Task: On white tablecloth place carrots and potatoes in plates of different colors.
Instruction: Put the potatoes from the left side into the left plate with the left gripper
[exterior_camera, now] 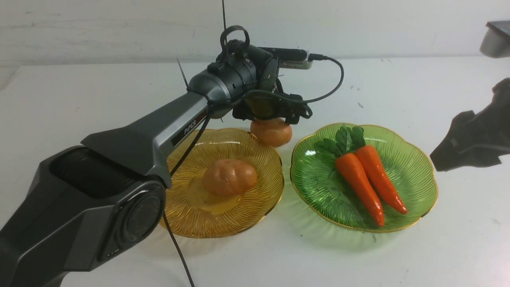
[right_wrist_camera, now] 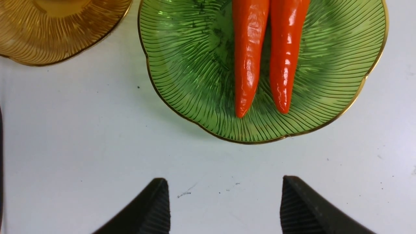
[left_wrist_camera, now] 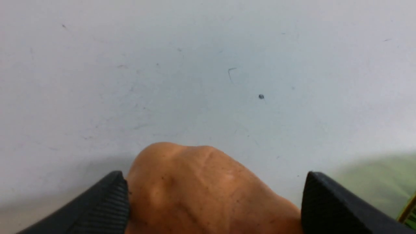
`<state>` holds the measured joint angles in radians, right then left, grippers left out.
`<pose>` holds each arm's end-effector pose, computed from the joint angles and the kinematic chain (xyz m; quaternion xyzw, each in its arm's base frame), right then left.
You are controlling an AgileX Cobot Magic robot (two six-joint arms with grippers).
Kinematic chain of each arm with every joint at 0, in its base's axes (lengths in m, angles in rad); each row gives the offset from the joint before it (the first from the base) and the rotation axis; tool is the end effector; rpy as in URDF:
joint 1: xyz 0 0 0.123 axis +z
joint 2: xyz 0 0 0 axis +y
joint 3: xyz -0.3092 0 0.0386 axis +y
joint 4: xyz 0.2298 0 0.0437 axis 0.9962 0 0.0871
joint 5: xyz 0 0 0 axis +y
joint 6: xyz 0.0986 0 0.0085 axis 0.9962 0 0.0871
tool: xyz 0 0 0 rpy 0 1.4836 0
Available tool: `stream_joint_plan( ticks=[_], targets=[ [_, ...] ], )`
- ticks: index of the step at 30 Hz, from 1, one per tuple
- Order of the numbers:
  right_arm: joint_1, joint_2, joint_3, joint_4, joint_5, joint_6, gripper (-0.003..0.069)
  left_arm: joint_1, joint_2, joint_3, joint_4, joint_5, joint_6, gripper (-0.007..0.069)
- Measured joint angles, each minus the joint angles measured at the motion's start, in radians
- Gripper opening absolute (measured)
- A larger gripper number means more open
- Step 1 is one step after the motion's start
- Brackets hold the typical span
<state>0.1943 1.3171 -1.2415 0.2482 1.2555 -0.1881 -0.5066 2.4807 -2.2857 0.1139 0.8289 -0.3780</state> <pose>0.2152 0.0659 0.3673 -0.1677 0.9648 0.1229 0.1611 0.4939 -0.2646 0.2013 0.0844 0.9452 -0.0864 0.3035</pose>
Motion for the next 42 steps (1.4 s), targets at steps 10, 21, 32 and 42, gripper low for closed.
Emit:
stream_joint_plan(
  ticks=[10, 21, 32, 42],
  targets=[
    [0.000, 0.000, 0.000, 0.001, -0.001, -0.001, 0.0421, 0.000, 0.009, -0.030, 0.015, 0.029, 0.003, 0.0622],
    [0.000, 0.000, 0.000, 0.063, -0.001, -0.006, 0.0421, 0.009, 0.000, -0.176, -0.012, 0.284, 0.003, 0.0552],
    [0.000, 0.000, 0.000, 0.087, -0.001, -0.048, 0.0421, 0.009, 0.047, -0.176, -0.125, 0.252, 0.024, 0.0552],
    [0.000, 0.000, 0.000, 0.087, -0.001, -0.054, 0.0421, 0.009, 0.086, -0.181, -0.132, 0.199, 0.026, 0.0552]
  ],
)
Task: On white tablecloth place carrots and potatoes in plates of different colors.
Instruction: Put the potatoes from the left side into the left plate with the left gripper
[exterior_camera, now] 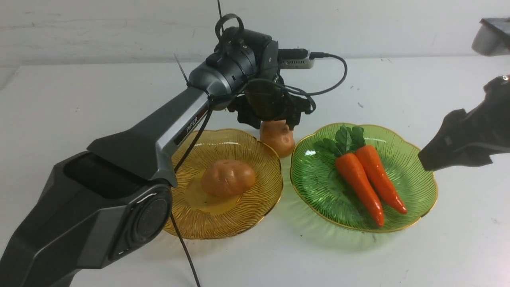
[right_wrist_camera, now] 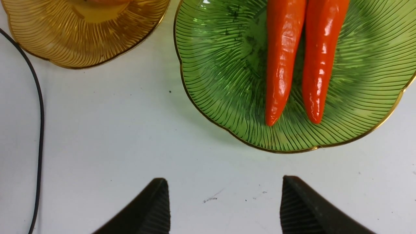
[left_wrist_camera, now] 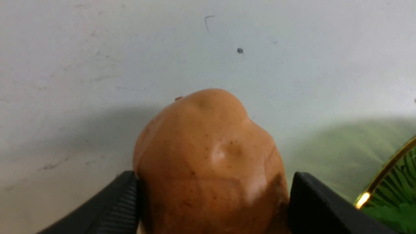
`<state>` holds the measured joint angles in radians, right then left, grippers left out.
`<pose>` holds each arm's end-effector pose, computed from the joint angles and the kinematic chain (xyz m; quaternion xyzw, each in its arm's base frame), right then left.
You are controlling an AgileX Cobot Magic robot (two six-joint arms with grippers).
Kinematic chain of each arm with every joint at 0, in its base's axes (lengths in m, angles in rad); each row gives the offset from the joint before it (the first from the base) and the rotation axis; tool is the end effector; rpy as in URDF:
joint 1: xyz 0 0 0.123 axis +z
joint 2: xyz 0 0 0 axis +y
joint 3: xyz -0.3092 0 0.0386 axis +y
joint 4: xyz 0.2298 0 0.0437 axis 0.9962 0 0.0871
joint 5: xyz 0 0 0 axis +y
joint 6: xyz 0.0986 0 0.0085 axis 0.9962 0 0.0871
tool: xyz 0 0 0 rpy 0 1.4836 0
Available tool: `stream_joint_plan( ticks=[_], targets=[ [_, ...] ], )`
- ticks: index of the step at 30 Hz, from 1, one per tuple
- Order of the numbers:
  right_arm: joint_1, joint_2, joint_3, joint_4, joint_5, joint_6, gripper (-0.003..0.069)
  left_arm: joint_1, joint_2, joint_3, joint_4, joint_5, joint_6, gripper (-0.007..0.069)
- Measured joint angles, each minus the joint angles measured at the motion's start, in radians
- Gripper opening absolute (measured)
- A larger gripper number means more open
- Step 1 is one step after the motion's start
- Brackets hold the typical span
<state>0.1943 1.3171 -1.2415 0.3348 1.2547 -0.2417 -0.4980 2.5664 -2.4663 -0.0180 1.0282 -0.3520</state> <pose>0.2137 0.0736 0.3697 -0.1857 0.9553 0.1608 0.1647 0.4942 -0.2704 0.1939 0.0679 0.9627 -0.1158 0.2349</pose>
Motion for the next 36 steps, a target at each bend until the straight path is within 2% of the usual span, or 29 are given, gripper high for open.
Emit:
stream_joint_plan(
  ticks=[3, 6, 11, 16, 20, 23, 26, 32, 36],
  targets=[
    [0.000, 0.000, 0.000, 0.001, 0.000, 0.000, 0.0421, 0.000, 0.007, -0.008, 0.000, -0.003, 0.002, 0.0533],
    [0.000, 0.000, 0.000, 0.001, 0.000, 0.000, 0.0421, 0.000, 0.009, -0.008, 0.002, -0.004, 0.003, 0.0444],
    [0.000, 0.000, 0.000, 0.001, 0.000, 0.000, 0.0421, 0.000, 0.010, -0.011, 0.006, -0.005, 0.004, 0.0371],
    [0.000, 0.000, 0.000, 0.008, 0.000, 0.000, 0.0421, 0.000, 0.012, -0.053, 0.030, 0.036, 0.030, 0.0368],
    [0.000, 0.000, 0.000, 0.044, 0.000, 0.000, 0.0421, 0.000, -0.009, -0.184, 0.056, 0.112, 0.087, 0.0366],
    [0.000, -0.005, 0.000, 0.069, -0.002, 0.000, 0.0421, 0.000, -0.089, -0.305, 0.055, 0.214, 0.176, 0.0365],
    [0.000, -0.030, 0.000, 0.078, -0.002, 0.000, 0.0421, 0.000, -0.193, -0.307, 0.042, 0.226, 0.202, 0.0365],
    [0.000, -0.097, 0.000, 0.056, -0.002, 0.000, 0.0421, 0.000, -0.388, -0.138, -0.013, 0.227, 0.223, 0.0356],
    [0.000, -0.145, 0.000, 0.052, 0.000, -0.001, 0.0421, 0.000, -0.529, 0.133, 0.018, 0.227, 0.224, 0.0356]
  ],
)
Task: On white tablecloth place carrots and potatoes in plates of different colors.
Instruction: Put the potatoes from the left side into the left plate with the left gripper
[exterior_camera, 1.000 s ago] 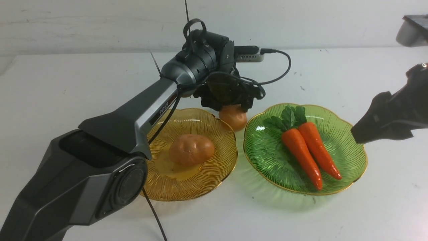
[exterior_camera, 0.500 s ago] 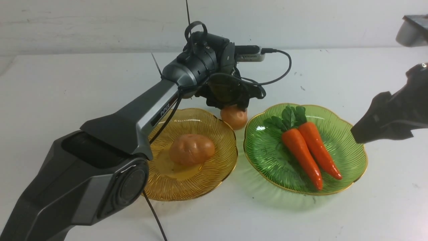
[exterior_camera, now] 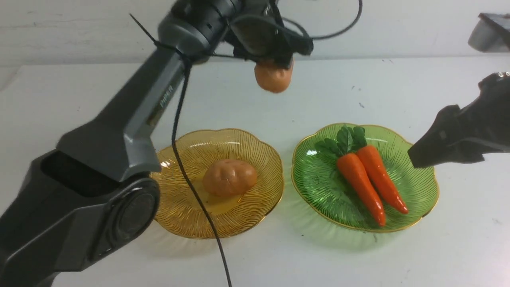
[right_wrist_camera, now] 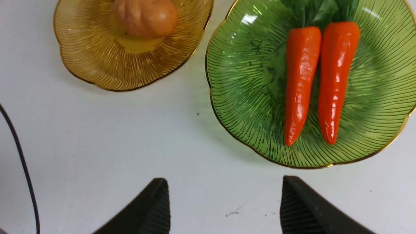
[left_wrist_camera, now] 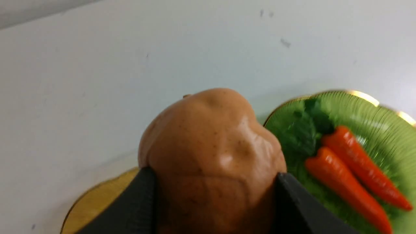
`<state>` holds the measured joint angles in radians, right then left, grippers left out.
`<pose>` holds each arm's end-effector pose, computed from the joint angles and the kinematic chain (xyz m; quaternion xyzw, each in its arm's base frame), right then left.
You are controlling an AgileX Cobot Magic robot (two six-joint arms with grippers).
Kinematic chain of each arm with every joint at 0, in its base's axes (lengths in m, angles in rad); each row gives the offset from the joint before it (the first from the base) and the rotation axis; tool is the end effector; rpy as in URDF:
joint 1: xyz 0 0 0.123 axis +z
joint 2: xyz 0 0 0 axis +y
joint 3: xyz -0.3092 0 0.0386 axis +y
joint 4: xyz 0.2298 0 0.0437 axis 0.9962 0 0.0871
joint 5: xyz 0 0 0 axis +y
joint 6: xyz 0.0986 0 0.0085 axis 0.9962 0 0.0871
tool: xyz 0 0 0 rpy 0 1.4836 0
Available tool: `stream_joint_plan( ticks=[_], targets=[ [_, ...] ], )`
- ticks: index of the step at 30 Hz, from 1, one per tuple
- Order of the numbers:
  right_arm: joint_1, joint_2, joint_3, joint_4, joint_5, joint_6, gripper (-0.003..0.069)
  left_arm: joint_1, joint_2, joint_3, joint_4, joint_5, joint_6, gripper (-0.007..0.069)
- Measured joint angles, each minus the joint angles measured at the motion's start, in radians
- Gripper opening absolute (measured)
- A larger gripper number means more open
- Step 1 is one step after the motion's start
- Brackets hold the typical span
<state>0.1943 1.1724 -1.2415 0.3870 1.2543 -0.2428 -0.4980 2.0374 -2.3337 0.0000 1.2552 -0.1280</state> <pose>0.1754 0.0707 0.4011 -0.1918 0.9347 0.1860 0.2344 0.3902 -0.2122 0.4148 0.1728 0.9235 -0.1055 0.3258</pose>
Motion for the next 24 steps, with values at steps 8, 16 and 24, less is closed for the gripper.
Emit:
stream_joint_plan(
  ticks=[8, 16, 24],
  targets=[
    [0.000, -0.037, 0.000, -0.015, 0.005, -0.005, 0.0421, 0.014, -0.185, 0.478, 0.113, -0.002, -0.075, 0.0356],
    [0.000, -0.038, 0.000, -0.015, 0.005, -0.005, 0.0421, 0.116, -0.197, 0.800, 0.124, -0.101, -0.171, 0.0354],
    [0.000, -0.038, 0.000, -0.004, 0.005, -0.005, 0.0421, 0.199, -0.169, 0.810, 0.066, -0.225, -0.145, 0.0354]
  ],
)
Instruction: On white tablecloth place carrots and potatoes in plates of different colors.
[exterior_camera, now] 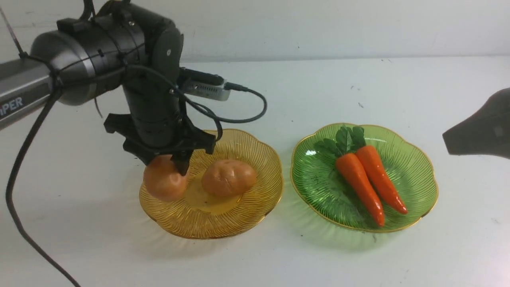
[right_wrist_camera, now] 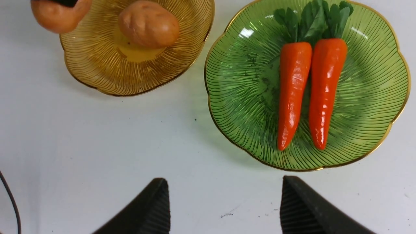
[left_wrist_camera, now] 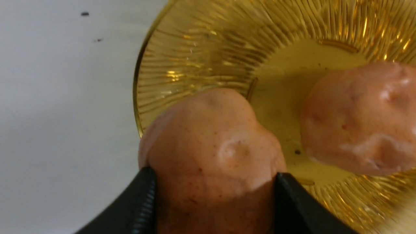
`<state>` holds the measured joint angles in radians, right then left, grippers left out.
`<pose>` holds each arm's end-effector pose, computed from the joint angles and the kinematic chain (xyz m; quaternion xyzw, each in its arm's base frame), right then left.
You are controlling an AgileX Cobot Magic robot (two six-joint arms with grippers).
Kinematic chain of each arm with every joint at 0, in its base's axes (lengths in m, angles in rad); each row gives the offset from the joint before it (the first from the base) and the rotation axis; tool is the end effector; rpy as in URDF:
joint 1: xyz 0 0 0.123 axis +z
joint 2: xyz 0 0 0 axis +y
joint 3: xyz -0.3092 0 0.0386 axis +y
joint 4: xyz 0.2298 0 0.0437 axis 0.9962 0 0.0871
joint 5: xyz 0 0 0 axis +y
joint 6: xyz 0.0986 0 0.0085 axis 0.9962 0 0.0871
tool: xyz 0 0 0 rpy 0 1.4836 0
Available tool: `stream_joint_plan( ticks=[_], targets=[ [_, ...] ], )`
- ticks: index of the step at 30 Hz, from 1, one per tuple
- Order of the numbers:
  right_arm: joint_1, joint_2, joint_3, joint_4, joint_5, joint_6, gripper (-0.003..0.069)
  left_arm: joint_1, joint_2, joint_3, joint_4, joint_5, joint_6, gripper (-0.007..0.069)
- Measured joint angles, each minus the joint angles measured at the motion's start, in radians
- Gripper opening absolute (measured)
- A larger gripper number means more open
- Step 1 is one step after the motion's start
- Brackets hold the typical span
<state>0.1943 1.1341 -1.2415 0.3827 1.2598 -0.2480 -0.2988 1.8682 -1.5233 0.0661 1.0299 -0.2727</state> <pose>0.1644 0.0682 0.4076 -0.1977 0.9298 0.1832 0.2506 0.3707 -0.1083 0.2759 0.0258 0.9892 -0.0105 0.1439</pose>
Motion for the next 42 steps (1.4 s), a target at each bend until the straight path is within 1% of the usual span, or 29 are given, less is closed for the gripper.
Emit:
stream_joint_plan(
  ticks=[6, 12, 14, 17, 19, 20, 22, 23, 24, 25, 26, 27, 28, 29, 32, 36, 38, 40, 42],
  targets=[
    [0.000, 0.001, 0.000, 0.024, 0.000, 0.000, 0.0421, 0.010, 0.042, 0.001, -0.007, -0.053, 0.043, 0.0365],
    [0.000, 0.001, 0.000, 0.027, 0.000, 0.000, 0.0421, 0.010, 0.060, 0.001, -0.014, -0.076, 0.047, 0.0472],
    [0.000, 0.001, 0.000, 0.027, 0.000, 0.000, 0.0421, 0.010, 0.060, 0.001, -0.014, -0.068, 0.047, 0.0552],
    [0.000, -0.014, 0.000, 0.027, 0.000, 0.000, 0.0406, 0.010, 0.060, 0.001, -0.012, -0.043, 0.052, 0.0644],
    [0.000, -0.043, 0.000, 0.027, 0.000, 0.000, 0.0377, 0.010, 0.059, 0.001, -0.012, -0.038, 0.069, 0.0659],
    [0.000, -0.068, 0.000, 0.027, 0.000, 0.000, 0.0351, 0.010, 0.056, 0.001, -0.012, -0.033, 0.077, 0.0656],
    [0.000, -0.119, 0.000, 0.027, 0.000, 0.000, 0.0297, 0.010, 0.041, 0.001, -0.012, -0.015, 0.084, 0.0601],
    [0.000, -0.163, 0.001, 0.027, 0.000, 0.000, 0.0252, 0.010, 0.023, 0.001, -0.012, -0.001, 0.087, 0.0528],
    [0.000, -0.232, 0.008, 0.024, 0.000, -0.001, 0.0186, 0.010, -0.004, 0.001, -0.010, 0.018, 0.091, 0.0440],
    [0.000, -0.282, 0.018, 0.011, -0.007, -0.004, 0.0144, 0.010, -0.040, 0.001, -0.001, 0.037, 0.101, 0.0314],
    [0.000, -0.314, 0.030, -0.005, -0.016, -0.005, 0.0118, 0.010, -0.071, 0.001, 0.006, 0.046, 0.107, 0.0215],
    [0.000, -0.369, 0.045, -0.025, -0.041, -0.005, 0.0077, 0.010, -0.107, 0.001, 0.011, 0.055, 0.114, 0.0130],
    [0.000, -0.416, 0.070, -0.049, -0.068, -0.003, 0.0048, 0.010, -0.130, 0.001, 0.015, 0.062, 0.117, 0.0083],
    [0.000, -0.487, 0.107, -0.103, -0.120, 0.018, 0.0018, 0.010, -0.181, 0.002, 0.017, 0.064, 0.119, 0.0042],
    [0.000, -0.673, 0.250, -0.240, -0.306, 0.111, -0.0010, 0.010, -0.325, 0.004, 0.008, 0.069, 0.124, 0.0005],
    [0.000, -0.893, 0.484, -0.425, -0.575, 0.277, -0.0015, 0.010, -0.568, 0.051, -0.018, 0.058, 0.146, -0.0003],
    [0.000, -0.968, 0.589, -0.481, -0.713, 0.354, -0.0015, 0.010, -0.691, 0.122, -0.022, 0.034, 0.161, -0.0003],
    [0.000, -1.014, 0.667, -0.510, -0.805, 0.391, -0.0015, 0.010, -0.795, 0.183, -0.024, 0.003, 0.163, -0.0003],
    [0.000, -1.051, 0.725, -0.527, -0.888, 0.407, -0.0015, 0.010, -0.954, 0.322, -0.025, -0.050, 0.169, -0.0003]
  ],
)
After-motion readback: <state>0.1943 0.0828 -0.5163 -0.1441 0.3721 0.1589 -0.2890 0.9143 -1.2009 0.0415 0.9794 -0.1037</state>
